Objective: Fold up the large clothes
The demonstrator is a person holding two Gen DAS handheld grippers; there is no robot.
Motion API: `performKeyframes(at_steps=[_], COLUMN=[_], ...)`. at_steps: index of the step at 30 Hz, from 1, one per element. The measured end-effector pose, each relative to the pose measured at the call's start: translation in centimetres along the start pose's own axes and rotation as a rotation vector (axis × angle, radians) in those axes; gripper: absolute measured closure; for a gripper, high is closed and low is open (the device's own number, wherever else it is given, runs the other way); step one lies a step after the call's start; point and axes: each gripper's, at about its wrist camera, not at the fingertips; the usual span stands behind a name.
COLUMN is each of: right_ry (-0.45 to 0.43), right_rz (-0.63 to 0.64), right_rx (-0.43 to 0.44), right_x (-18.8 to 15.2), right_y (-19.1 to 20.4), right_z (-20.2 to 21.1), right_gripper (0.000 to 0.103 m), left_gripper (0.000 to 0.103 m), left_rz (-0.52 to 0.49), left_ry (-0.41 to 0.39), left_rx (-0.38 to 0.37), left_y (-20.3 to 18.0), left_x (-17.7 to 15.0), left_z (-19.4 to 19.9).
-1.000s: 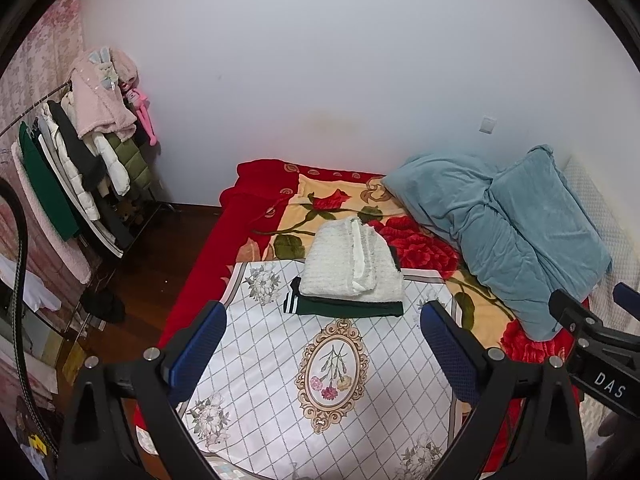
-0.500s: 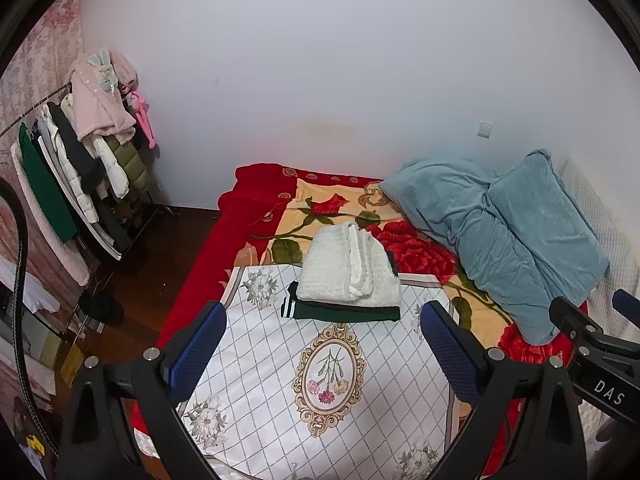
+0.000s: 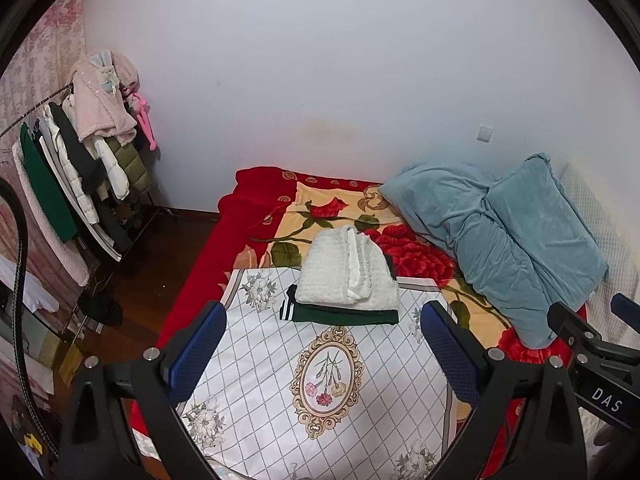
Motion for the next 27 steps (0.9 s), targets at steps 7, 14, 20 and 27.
performKeyframes(at_steps=[7,14,20,27], right_ry=[-0.001,-0.002,-0.003,-0.003], right_rz=[0.000,-0.002,-0.007,-0.008], right_rx=[0.002,0.000,-0.002,-0.003], right_x=[0.53,0.59,0.30,0.14], right_y=[0.20,0.48,0.41,0.40], right_z=[0.05,0.31,0.58,0.71], right_gripper=[0.000,0.000,0.000,0.000], left_gripper=[0.004,0.004,0.004,0.004], left_rz=[0.000,0.000,0.003,0.004], left_ry=[-0.001,-0.002,-0.005,-0.008], left_rx=[0.000,0.000,-0.002,-0.003], left_y=[-0.07,-0.09,-0.11,-0.03], left_x=[-0.03,-0.07,-0.01,0.03], left_z=[0.01,0.03,0.10,0.08])
Point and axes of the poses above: each gripper's, at about its wrist camera, not at the fingertips, and z roughly against the way its jaws point, y to its left, x to its top, and after that the axes turned 10 degrees about -z, right-handed
